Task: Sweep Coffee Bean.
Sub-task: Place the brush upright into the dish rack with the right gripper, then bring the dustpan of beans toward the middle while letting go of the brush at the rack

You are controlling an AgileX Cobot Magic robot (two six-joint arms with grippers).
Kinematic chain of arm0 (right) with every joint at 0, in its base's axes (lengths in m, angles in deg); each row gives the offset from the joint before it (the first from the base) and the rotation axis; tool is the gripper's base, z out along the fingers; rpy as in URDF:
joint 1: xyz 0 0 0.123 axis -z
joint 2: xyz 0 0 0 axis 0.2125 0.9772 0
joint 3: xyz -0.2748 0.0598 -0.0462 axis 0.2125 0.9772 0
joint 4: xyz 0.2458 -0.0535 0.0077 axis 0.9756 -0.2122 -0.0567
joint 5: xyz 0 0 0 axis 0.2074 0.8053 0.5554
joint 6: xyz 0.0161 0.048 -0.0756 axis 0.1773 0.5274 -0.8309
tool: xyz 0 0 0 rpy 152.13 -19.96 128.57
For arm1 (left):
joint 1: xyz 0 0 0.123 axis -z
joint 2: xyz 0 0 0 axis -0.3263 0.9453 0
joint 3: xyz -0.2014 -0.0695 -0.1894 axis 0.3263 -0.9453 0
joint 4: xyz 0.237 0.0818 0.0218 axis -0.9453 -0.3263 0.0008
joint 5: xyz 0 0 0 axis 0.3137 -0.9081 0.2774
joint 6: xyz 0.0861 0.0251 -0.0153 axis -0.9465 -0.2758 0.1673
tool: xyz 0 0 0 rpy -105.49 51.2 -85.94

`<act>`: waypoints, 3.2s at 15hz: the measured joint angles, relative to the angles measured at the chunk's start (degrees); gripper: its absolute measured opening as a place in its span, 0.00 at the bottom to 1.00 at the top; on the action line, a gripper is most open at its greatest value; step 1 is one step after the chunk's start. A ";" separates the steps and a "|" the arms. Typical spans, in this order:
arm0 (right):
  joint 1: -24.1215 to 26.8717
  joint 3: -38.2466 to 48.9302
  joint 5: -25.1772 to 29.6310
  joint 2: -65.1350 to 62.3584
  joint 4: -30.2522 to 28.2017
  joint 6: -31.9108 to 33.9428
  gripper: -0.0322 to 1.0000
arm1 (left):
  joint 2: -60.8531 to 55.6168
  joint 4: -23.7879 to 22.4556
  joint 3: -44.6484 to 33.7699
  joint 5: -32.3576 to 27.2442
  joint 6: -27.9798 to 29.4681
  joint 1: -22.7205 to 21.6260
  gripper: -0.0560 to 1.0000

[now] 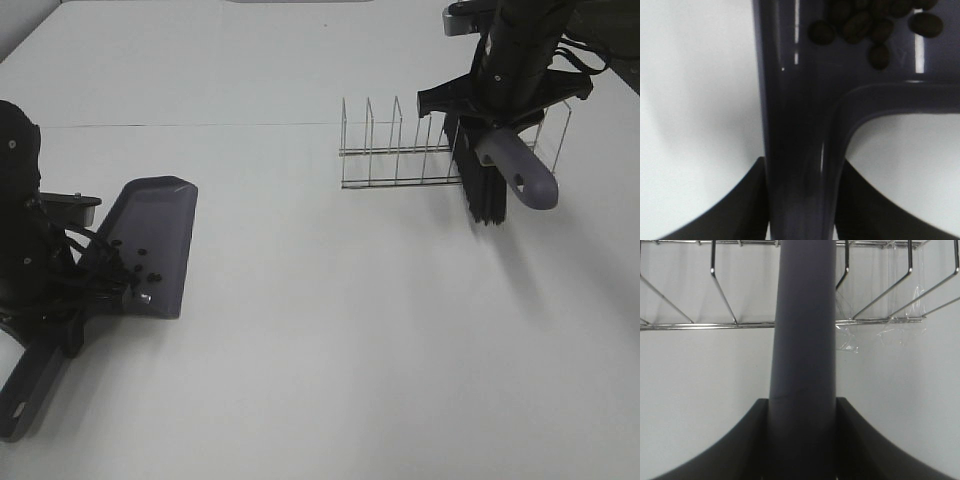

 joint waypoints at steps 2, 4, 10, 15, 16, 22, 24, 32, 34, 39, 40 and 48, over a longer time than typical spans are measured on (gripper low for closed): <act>0.06 -2.29 1.15 1.60 -0.34 0.00 0.38 | 0.00 0.00 0.00 -0.06 0.00 0.00 0.37; 0.06 -4.76 1.49 3.50 -0.57 -0.17 0.38 | 0.00 0.00 0.00 -0.06 0.00 0.00 0.37; 0.17 -7.45 2.23 6.47 -1.15 -0.11 0.38 | 0.00 1.09 0.00 -0.11 0.00 0.00 0.37; 0.29 -7.68 2.23 6.65 -1.20 -0.11 0.38 | 0.00 1.32 0.00 -0.11 0.00 0.00 0.37; 0.29 -7.68 2.18 6.65 -1.20 -0.11 0.44 | 0.00 1.32 0.00 -0.11 0.00 0.00 0.37; 0.29 -7.68 1.66 6.65 -1.20 -0.23 0.76 | 0.00 1.32 0.00 -0.11 0.00 0.00 0.37; 0.29 -7.68 1.66 6.65 -1.15 -0.23 0.76 | 0.00 1.32 0.00 -0.11 0.00 0.00 0.37; 0.29 -7.91 0.40 -4.41 0.80 -4.70 0.76 | -0.11 2.92 0.00 -0.11 0.17 0.00 0.37; 0.29 -7.91 2.46 -6.59 5.16 -10.20 0.76 | -0.80 3.15 0.00 -0.52 0.17 0.00 0.37; 0.23 -7.73 11.17 -15.58 21.08 -25.73 0.76 | -2.86 3.04 4.53 -4.41 0.00 0.00 0.37; 0.23 -7.33 11.75 -16.33 21.83 -26.36 0.76 | -2.86 3.04 4.76 -4.41 0.00 -0.17 0.37; 0.23 18.45 5.96 -35.18 23.03 -28.19 0.76 | -1.15 2.69 4.93 0.40 -5.39 -5.73 0.37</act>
